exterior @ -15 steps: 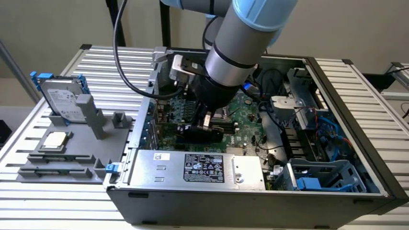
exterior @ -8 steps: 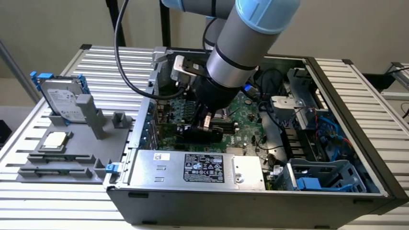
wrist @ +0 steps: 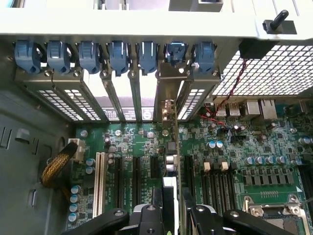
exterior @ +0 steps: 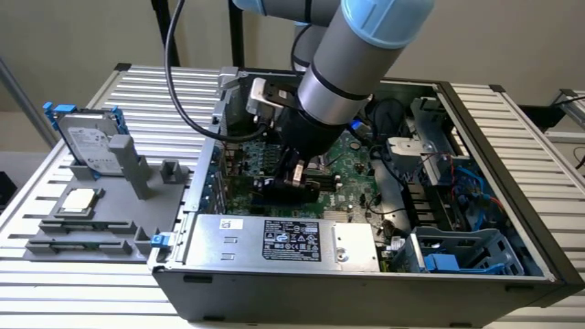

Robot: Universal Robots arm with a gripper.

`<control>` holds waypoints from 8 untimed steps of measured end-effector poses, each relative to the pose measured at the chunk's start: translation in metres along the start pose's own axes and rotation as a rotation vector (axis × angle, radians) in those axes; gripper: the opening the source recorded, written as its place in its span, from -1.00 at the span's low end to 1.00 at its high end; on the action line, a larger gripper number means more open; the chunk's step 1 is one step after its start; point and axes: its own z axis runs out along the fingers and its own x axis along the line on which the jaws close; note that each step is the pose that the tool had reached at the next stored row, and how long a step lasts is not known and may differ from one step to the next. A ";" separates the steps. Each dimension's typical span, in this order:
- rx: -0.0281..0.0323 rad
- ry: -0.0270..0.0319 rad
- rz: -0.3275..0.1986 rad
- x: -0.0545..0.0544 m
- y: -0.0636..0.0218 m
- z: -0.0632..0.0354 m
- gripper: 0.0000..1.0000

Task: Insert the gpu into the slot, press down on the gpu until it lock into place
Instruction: 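Insert the gpu into the slot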

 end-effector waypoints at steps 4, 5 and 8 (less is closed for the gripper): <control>-0.0012 0.0013 0.000 0.000 0.0007 -0.0020 -0.47; -0.0012 0.0014 0.000 0.000 0.0008 -0.0020 -0.47; -0.0013 0.0017 0.000 0.000 0.0008 -0.0021 -0.47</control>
